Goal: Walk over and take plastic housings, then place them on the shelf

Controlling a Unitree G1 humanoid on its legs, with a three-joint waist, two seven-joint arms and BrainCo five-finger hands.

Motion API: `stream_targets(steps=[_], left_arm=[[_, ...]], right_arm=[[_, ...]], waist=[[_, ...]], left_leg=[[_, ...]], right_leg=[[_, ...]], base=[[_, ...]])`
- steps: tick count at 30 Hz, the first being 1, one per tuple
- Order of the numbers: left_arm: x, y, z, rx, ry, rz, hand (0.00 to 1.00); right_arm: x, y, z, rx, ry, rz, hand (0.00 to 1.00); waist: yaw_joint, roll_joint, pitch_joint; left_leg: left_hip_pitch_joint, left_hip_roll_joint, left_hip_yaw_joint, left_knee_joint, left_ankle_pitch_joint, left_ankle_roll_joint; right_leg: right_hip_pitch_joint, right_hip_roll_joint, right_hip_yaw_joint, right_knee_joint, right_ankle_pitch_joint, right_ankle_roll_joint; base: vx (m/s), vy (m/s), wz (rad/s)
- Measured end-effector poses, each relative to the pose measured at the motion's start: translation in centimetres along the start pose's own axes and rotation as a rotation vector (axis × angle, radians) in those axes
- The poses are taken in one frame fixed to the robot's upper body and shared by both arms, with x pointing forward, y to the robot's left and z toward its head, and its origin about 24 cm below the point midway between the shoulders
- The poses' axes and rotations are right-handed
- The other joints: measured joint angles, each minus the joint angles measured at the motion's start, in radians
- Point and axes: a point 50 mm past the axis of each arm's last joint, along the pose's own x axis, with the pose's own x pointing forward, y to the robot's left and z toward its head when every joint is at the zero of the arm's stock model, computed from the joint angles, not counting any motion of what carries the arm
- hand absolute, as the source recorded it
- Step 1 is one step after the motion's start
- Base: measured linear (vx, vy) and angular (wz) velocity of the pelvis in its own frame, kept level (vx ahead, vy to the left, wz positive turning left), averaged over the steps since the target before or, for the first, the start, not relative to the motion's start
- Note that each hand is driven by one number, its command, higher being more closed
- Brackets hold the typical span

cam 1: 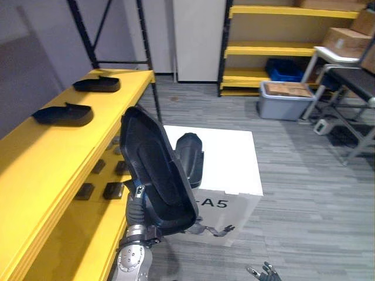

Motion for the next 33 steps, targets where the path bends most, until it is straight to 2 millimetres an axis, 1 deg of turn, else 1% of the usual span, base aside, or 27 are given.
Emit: stream_targets(steps=[1,3,4,5,6,7,8,9,10,11,12,13,14,15,16,17,18,19,20,21,22,24,27,29,30,31,33], left_arm=[[0.0,-0.2,0.0,-0.006,-0.002,-0.005,1.00],[0.5,-1.0,1.0,-0.050,-0.048,-0.012,1.00],[0.6,-1.1,1.3,-0.067,-0.060,-0.011,1.00],[0.8,-1.4,1.8,-0.084,-0.083,-0.011,1.00],[1.0,-1.5,2.0,-0.088,-0.092,-0.014,1.00],[1.2,-1.6,2.2,-0.099,-0.103,-0.020,1.00],[1.2,-1.7,2.3,-0.107,-0.104,-0.020,1.00],[1.2,-1.7,2.2,-0.106,-0.102,-0.018,1.00],[1.2,-1.6,2.0,-0.106,-0.091,-0.017,1.00],[1.2,-1.6,1.9,-0.104,-0.089,-0.017,1.00],[1.3,-1.4,2.1,-0.100,-0.105,-0.016,1.00],[1.3,-1.5,2.0,-0.098,-0.102,-0.022,1.00],[1.4,-1.6,1.8,-0.095,-0.093,-0.025,1.00],[1.3,-1.3,1.4,-0.083,-0.072,-0.020,1.00],[1.3,-1.3,1.3,-0.083,-0.068,-0.018,1.00],[1.4,-1.5,1.4,-0.083,-0.069,-0.025,1.00],[1.4,-1.8,1.4,-0.085,-0.071,-0.037,1.00],[1.5,-1.9,1.5,-0.084,-0.073,-0.043,1.00],[1.6,-2.2,1.6,-0.084,-0.075,-0.055,1.00],[1.7,-2.5,1.8,-0.087,-0.082,-0.064,1.00],[1.8,-2.7,1.9,-0.089,-0.086,-0.069,1.00],[2.3,-4.2,2.5,-0.094,-0.116,-0.119,1.00],[2.3,-5.6,2.8,-0.097,-0.132,-0.171,1.00],[2.0,-6.3,2.7,-0.106,-0.127,-0.197,1.00],[1.9,-6.7,2.7,-0.108,-0.125,-0.207,1.00],[1.8,-6.9,2.7,-0.109,-0.124,-0.216,1.00],[1.7,-7.2,2.6,-0.112,-0.124,-0.232,1.00]], right_arm=[[0.0,0.1,0.0,-0.003,0.000,0.000,0.00],[0.3,0.9,0.7,-0.041,-0.021,0.021,0.00],[0.4,1.1,1.2,-0.047,-0.035,0.023,0.00],[0.7,1.4,2.4,-0.044,-0.076,0.028,0.00],[0.7,1.6,2.9,-0.042,-0.097,0.030,0.00],[1.0,1.7,4.0,-0.051,-0.128,0.027,0.00],[1.1,1.8,4.7,-0.059,-0.148,0.027,0.00],[1.2,1.7,5.0,-0.069,-0.161,0.024,0.00],[1.2,1.6,5.2,-0.078,-0.169,0.025,0.00],[1.3,1.8,5.5,-0.079,-0.174,0.029,0.00],[1.4,2.3,5.4,-0.071,-0.164,0.039,0.00],[1.6,2.4,5.7,-0.075,-0.169,0.038,0.00],[1.6,2.4,5.6,-0.080,-0.161,0.038,0.00],[1.7,2.9,5.4,-0.091,-0.148,0.052,0.00],[1.7,3.1,5.4,-0.091,-0.148,0.056,0.00],[1.7,3.1,5.3,-0.097,-0.141,0.057,0.00],[1.7,3.3,5.2,-0.107,-0.137,0.059,0.00],[1.6,3.3,5.1,-0.107,-0.135,0.062,0.00],[1.5,3.4,4.8,-0.105,-0.131,0.063,0.00],[1.3,3.4,4.7,-0.110,-0.132,0.065,0.00],[1.3,3.5,4.7,-0.114,-0.136,0.070,0.00],[0.9,3.8,4.6,-0.097,-0.151,0.079,0.00],[0.6,4.6,4.4,-0.093,-0.155,0.102,0.00],[0.3,4.8,3.5,-0.082,-0.131,0.105,0.00],[0.1,4.9,3.1,-0.077,-0.121,0.106,0.00],[0.1,4.8,2.9,-0.076,-0.116,0.105,0.00],[0.1,4.8,2.8,-0.076,-0.114,0.103,0.00]], waist=[[0.000,-0.002,0.001],[0.009,-0.013,0.022],[0.015,-0.008,0.027],[0.019,-0.013,0.041],[0.016,-0.023,0.053],[0.013,-0.024,0.060],[0.019,-0.003,0.064],[0.018,0.004,0.066],[0.013,-0.002,0.069],[0.018,-0.010,0.066],[0.021,-0.057,0.067],[0.035,-0.028,0.066],[0.039,-0.029,0.068],[0.047,-0.044,0.069],[0.048,-0.046,0.070],[0.042,-0.042,0.080],[0.036,-0.036,0.084],[0.032,-0.037,0.085],[0.033,-0.039,0.089],[0.035,-0.041,0.088],[0.035,-0.046,0.086],[0.021,-0.050,0.083],[0.009,-0.058,0.073],[0.018,-0.076,0.058],[0.014,-0.081,0.043],[0.011,-0.081,0.036],[0.012,-0.066,0.022]], left_leg=[[-0.009,-0.010,-0.030,0.004,0.007,0.000],[-0.075,-0.056,-0.139,0.046,0.012,0.018],[-0.095,-0.060,-0.135,0.062,0.001,0.030],[-0.127,-0.061,-0.058,0.089,-0.034,0.069],[-0.142,-0.058,-0.002,0.108,-0.053,0.082],[-0.216,-0.008,0.184,0.224,-0.100,0.141],[-0.236,0.039,0.299,0.288,-0.127,0.148],[-0.234,0.060,0.344,0.308,-0.126,0.143],[-0.222,0.049,0.360,0.318,-0.124,0.141],[-0.222,0.009,0.350,0.307,-0.135,0.124],[-0.251,-0.015,0.357,0.377,-0.161,0.124],[-0.289,0.018,0.305,0.543,-0.261,0.130],[-0.292,0.008,0.302,0.569,-0.296,0.112],[-0.277,-0.019,0.302,0.580,-0.327,0.119],[-0.274,-0.032,0.298,0.584,-0.336,0.133],[-0.258,-0.055,0.270,0.592,-0.354,0.156],[-0.248,-0.060,0.242,0.595,-0.362,0.164],[-0.239,-0.065,0.221,0.592,-0.368,0.160],[-0.205,-0.077,0.190,0.571,-0.372,0.154],[-0.171,-0.090,0.164,0.546,-0.365,0.165],[-0.155,-0.100,0.150,0.533,-0.363,0.168],[-0.106,-0.146,0.073,0.496,-0.359,0.176],[-0.078,-0.174,0.012,0.469,-0.361,0.172],[-0.039,-0.192,-0.027,0.443,-0.367,0.165],[-0.025,-0.193,-0.047,0.443,-0.368,0.163],[-0.020,-0.191,-0.054,0.441,-0.368,0.162],[-0.011,-0.161,-0.053,0.441,-0.378,0.142]], right_leg=[[0.000,-0.005,-0.030,0.012,-0.009,0.004],[-0.001,-0.040,-0.158,0.059,-0.040,0.014],[0.000,-0.046,-0.191,0.064,-0.041,0.017],[0.007,-0.060,-0.264,0.067,-0.041,0.017],[0.015,-0.080,-0.297,0.066,-0.041,0.017],[0.024,-0.101,-0.368,0.072,-0.043,0.020],[0.040,-0.098,-0.406,0.084,-0.048,0.027],[0.057,-0.097,-0.429,0.092,-0.056,0.040],[0.093,-0.116,-0.464,0.098,-0.061,0.048],[0.110,-0.138,-0.487,0.081,-0.067,0.039],[0.116,-0.177,-0.483,0.057,-0.110,0.033],[0.121,-0.173,-0.486,0.085,-0.124,0.073],[0.136,-0.178,-0.485,0.094,-0.128,0.079],[0.150,-0.209,-0.481,0.124,-0.121,0.076],[0.148,-0.228,-0.476,0.165,-0.113,0.065],[0.096,-0.279,-0.439,0.344,-0.090,0.009],[0.027,-0.285,-0.338,0.482,-0.090,-0.037],[-0.014,-0.267,-0.262,0.552,-0.097,-0.027],[-0.079,-0.212,-0.119,0.624,-0.112,-0.002],[-0.133,-0.162,-0.014,0.639,-0.125,0.016],[-0.158,-0.142,0.025,0.634,-0.130,0.022],[-0.275,-0.066,0.160,0.565,-0.153,0.032],[-0.336,-0.008,0.283,0.450,-0.149,0.037],[-0.342,-0.013,0.280,0.356,-0.132,0.032],[-0.327,-0.008,0.277,0.329,-0.083,0.024],[-0.313,-0.005,0.271,0.311,-0.061,0.027],[-0.272,0.009,0.228,0.260,-0.051,0.026]], base=[[0.01,-0.008,1.39],[0.01,0.018,1.64],[-0.01,0.047,1.68],[0.00,0.030,1.42],[0.03,0.083,2.05],[0.07,0.089,1.71],[0.09,0.101,1.54],[0.13,0.083,1.20],[0.14,0.135,1.30],[0.15,0.181,1.31],[0.21,0.238,0.88],[0.22,0.199,0.49],[0.23,0.173,0.29],[0.20,0.167,0.19],[0.26,0.238,0.44],[0.30,0.297,0.59],[0.23,0.228,0.73],[0.22,0.164,0.76],[0.24,0.099,0.84],[0.24,0.076,0.78],[0.23,0.043,0.75],[0.28,-0.002,1.04],[0.21,-0.055,0.90],[0.33,-0.163,0.81],[0.34,-0.183,0.69],[0.35,-0.187,0.69],[0.31,-0.166,0.40]])
